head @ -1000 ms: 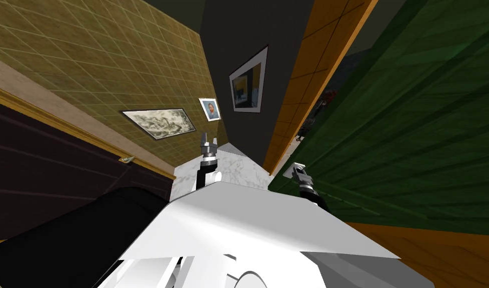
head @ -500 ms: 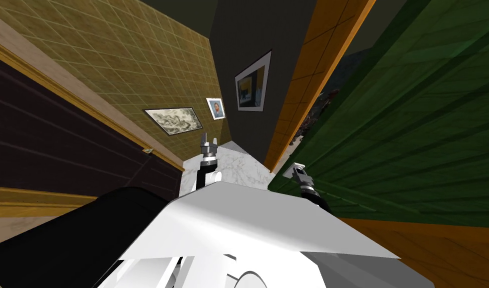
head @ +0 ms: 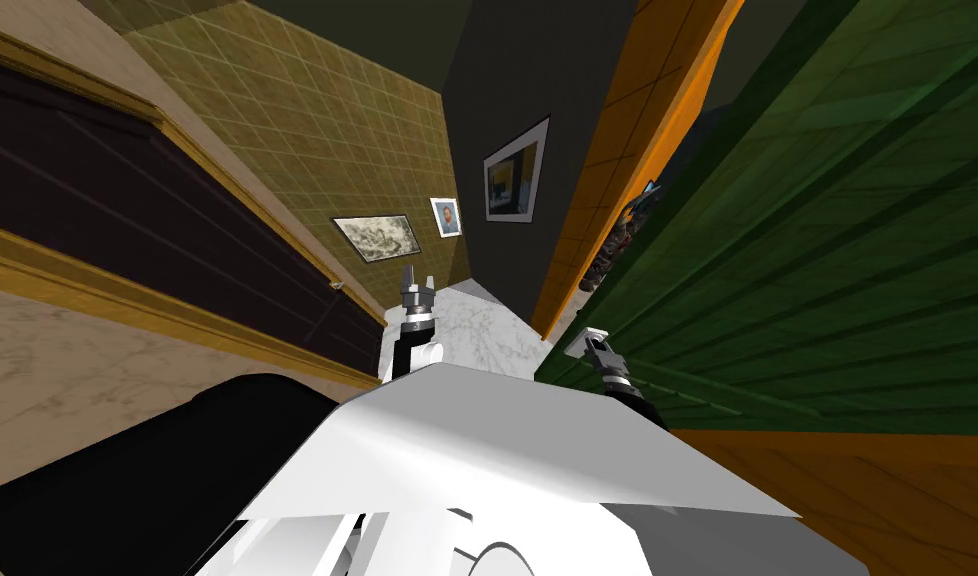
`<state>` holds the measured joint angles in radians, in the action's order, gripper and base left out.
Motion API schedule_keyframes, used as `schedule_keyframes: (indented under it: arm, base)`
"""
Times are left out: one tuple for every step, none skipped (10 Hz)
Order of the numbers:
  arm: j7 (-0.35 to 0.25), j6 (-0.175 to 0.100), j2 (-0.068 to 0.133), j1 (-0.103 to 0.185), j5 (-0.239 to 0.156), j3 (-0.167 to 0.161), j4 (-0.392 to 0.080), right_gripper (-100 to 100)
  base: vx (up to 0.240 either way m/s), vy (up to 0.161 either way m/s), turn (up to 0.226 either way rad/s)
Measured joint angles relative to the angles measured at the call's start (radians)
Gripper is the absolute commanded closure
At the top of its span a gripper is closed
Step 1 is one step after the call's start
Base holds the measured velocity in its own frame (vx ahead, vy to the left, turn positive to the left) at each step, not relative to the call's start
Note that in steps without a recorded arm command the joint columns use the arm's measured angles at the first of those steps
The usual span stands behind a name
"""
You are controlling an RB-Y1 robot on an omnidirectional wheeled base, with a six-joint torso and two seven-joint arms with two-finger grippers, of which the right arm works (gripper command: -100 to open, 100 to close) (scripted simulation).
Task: Pull the door open
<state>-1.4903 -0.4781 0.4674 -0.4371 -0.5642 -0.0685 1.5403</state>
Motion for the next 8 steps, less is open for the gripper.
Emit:
schedule_keyframes:
  arm:
    - [-0.01, -0.006, 0.01, -0.008, 0.001, -0.007, 0.004, 100]
    - [-0.011, -0.005, 0.01, -0.01, 0.002, -0.01, 0.004, 100]
    - [-0.018, -0.012, 0.02, -0.012, 0.003, -0.012, 0.002, 100]
    - [-0.027, -0.02, 0.03, -0.013, 0.005, -0.015, 0.003, 100]
    - [-0.035, -0.026, 0.039, -0.018, 0.007, -0.021, 0.005, 100]
    - [-0.044, -0.034, 0.048, -0.021, 0.01, -0.027, 0.004, 100]
    - [-0.054, -0.043, 0.058, -0.023, 0.012, -0.033, 0.0, 100]
    - [-0.063, -0.05, 0.067, -0.026, 0.015, -0.04, -0.001, 100]
  base:
    - [-0.1, -0.006, 0.017]
    - [-0.172, -0.02, 0.146]
    - [-0.231, -0.055, 0.152]
    - [-0.203, -0.059, 0.123]
    - [-0.2, -0.043, 0.112]
    - [-0.225, -0.042, 0.129]
    - [-0.205, -0.048, 0.112]
    - [-0.2, -0.064, 0.124]
